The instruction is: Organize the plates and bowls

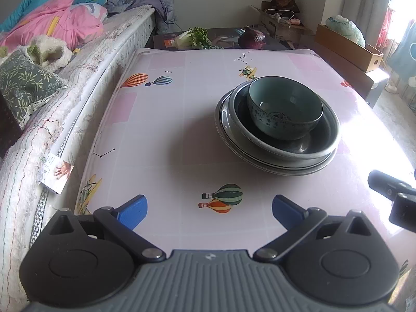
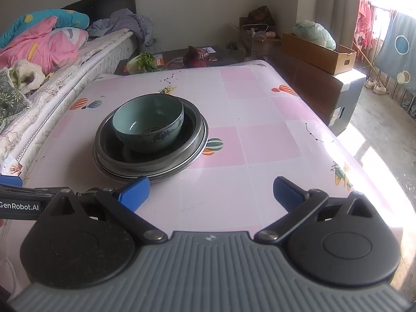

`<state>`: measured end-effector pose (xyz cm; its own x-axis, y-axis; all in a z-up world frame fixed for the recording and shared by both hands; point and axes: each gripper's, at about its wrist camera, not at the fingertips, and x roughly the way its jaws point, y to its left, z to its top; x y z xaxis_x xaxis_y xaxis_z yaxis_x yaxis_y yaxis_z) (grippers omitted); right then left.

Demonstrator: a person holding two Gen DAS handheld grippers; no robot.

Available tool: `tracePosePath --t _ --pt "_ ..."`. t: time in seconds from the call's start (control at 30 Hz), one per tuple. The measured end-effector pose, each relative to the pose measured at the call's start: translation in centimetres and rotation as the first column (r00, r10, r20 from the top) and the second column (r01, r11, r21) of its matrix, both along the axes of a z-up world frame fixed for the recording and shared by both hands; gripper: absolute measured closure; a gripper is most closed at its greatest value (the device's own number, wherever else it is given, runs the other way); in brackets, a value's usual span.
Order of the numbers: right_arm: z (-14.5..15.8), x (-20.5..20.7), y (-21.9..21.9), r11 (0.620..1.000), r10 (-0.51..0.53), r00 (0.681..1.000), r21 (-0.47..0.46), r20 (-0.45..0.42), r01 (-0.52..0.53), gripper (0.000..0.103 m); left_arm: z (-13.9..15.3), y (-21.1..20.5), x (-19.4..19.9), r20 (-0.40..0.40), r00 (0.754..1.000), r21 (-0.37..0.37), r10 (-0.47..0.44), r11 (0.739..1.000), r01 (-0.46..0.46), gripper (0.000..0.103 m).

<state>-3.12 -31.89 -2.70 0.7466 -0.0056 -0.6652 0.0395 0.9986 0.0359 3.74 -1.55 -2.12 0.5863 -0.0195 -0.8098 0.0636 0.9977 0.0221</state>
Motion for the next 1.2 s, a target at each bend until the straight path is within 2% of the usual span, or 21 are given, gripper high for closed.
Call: tracePosePath --t 0.7,1.2 --pt "0.33 -0.62 0.37 1.000 0.012 1.000 0.002 -0.021 -0.012 0.001 -0.78 -0.06 0.26 -0.044 0.999 0.009 0.003 1.000 -0.002 0.000" --pt "0.23 -0.55 0.22 1.000 0.010 1.000 -0.005 -0.029 -0.010 0.001 -0.60 -0.30 0.22 -0.043 0.999 0.004 -0.002 1.000 0.002 0.000"
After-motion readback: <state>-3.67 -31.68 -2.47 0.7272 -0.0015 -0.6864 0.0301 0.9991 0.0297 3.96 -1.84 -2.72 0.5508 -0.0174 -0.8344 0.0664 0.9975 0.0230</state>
